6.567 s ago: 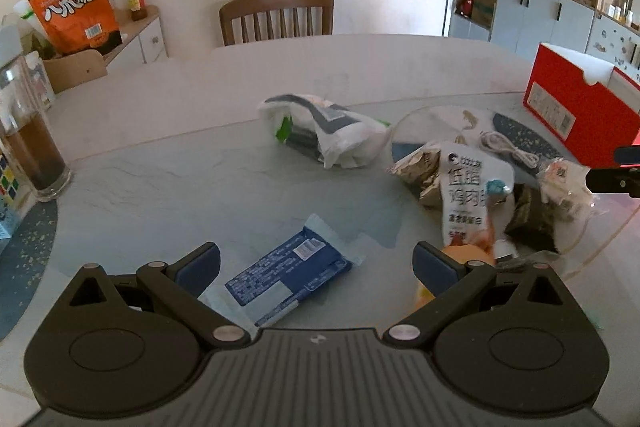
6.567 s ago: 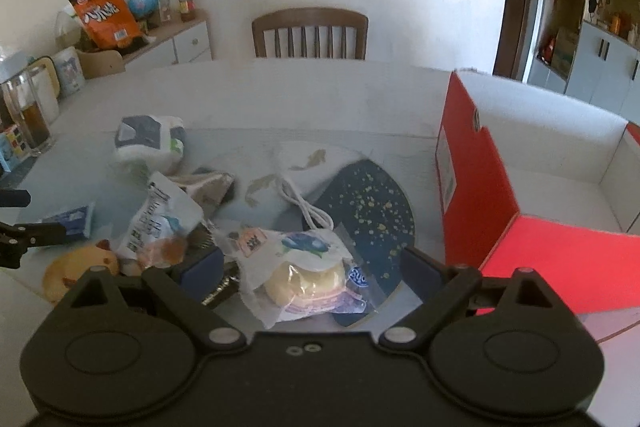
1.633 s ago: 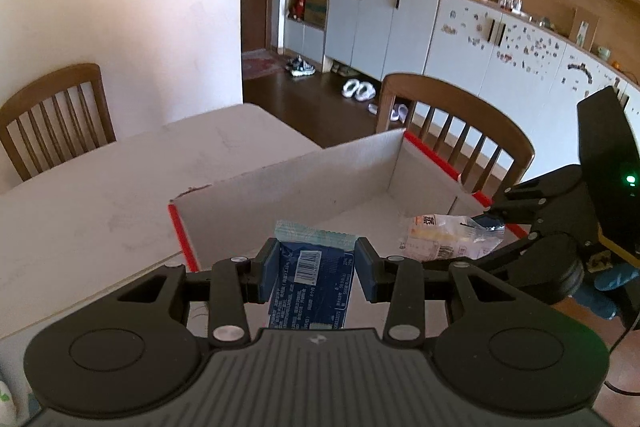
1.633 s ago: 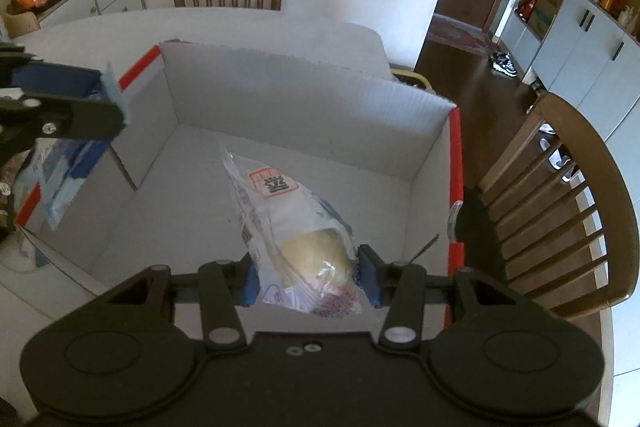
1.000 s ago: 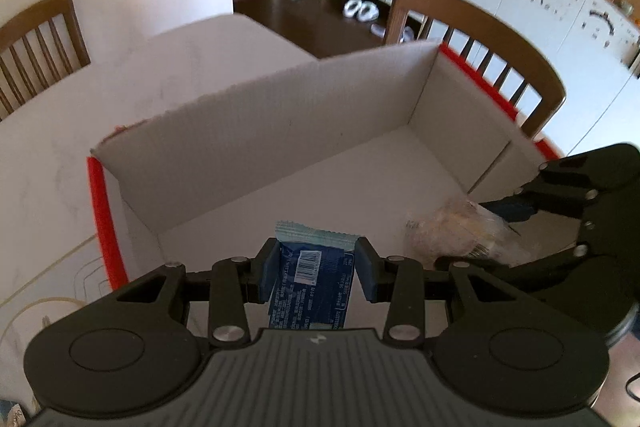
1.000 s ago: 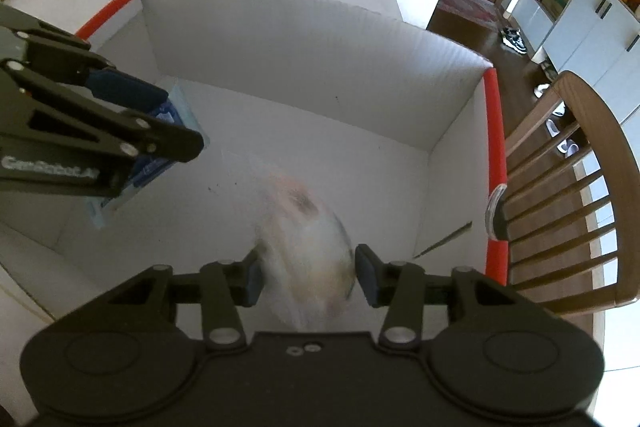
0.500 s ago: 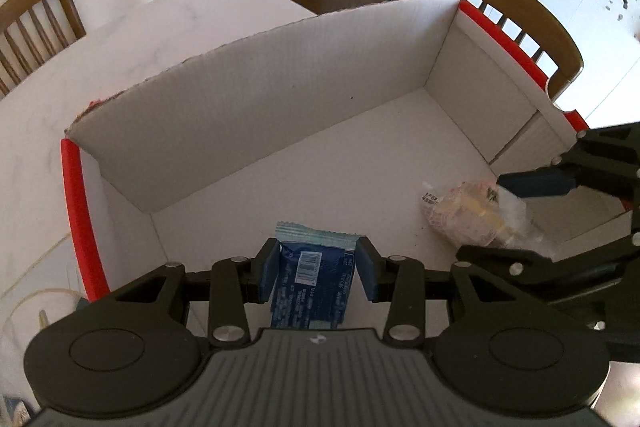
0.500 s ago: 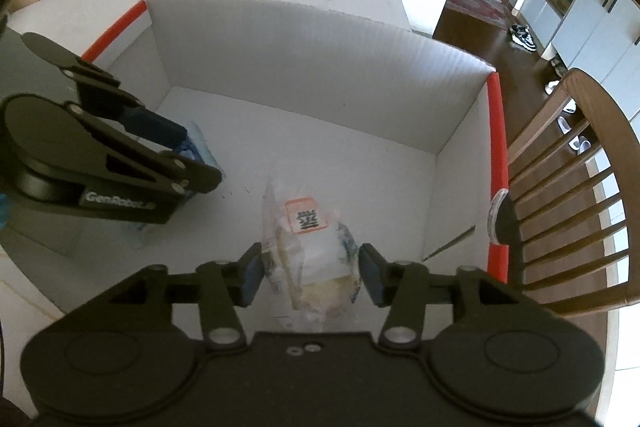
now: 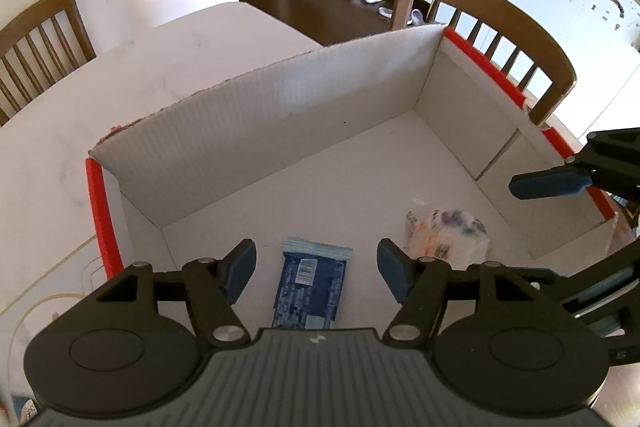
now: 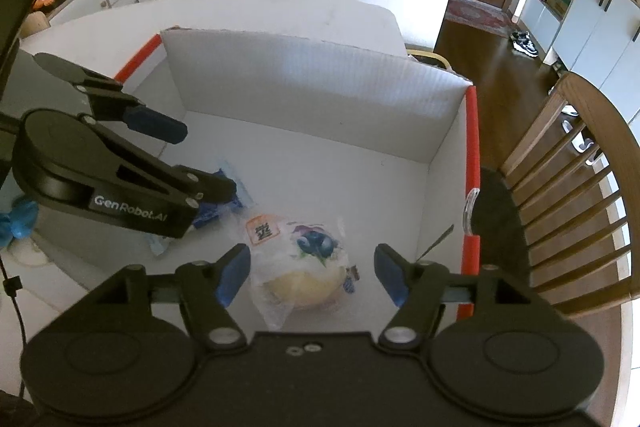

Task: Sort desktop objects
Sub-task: 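Open left gripper releasing blue bar while right gripper releases bread bag, then withdraw both grippers from the box back over the table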

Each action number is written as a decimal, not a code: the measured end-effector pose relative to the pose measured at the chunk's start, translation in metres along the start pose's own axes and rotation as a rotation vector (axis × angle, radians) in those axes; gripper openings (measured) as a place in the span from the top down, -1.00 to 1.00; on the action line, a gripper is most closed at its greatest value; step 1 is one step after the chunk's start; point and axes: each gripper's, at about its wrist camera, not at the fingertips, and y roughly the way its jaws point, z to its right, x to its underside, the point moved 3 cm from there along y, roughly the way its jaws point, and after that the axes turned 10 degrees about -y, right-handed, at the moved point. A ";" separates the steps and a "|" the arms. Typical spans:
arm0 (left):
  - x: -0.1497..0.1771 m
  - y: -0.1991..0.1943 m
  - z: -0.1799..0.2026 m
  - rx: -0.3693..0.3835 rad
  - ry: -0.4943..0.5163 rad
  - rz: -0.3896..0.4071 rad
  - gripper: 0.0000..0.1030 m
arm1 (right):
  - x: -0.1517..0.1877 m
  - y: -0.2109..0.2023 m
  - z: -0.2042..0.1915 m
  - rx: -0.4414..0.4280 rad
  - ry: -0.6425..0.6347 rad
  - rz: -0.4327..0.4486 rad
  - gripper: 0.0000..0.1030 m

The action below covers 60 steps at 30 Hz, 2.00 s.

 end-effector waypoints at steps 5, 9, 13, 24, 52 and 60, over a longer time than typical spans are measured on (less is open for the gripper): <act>0.004 -0.014 -0.002 0.014 -0.017 0.016 -0.29 | 0.002 -0.015 -0.005 -0.017 -0.005 0.021 -0.34; 0.006 -0.024 0.000 0.023 -0.024 0.038 -0.29 | 0.002 -0.026 -0.008 -0.029 -0.004 0.040 -0.35; 0.011 -0.039 0.001 0.039 -0.039 0.062 -0.29 | 0.001 -0.037 -0.010 -0.040 -0.006 0.059 -0.36; 0.035 -0.081 -0.001 0.053 -0.069 0.120 -0.29 | -0.002 -0.054 -0.022 -0.069 -0.018 0.108 -0.38; 0.127 -0.179 -0.048 0.057 -0.139 0.268 -0.60 | -0.005 -0.087 -0.108 -0.065 -0.012 0.222 -0.59; 0.154 -0.196 -0.082 0.057 -0.161 0.271 -0.70 | -0.010 -0.090 -0.156 -0.072 -0.028 0.236 -0.69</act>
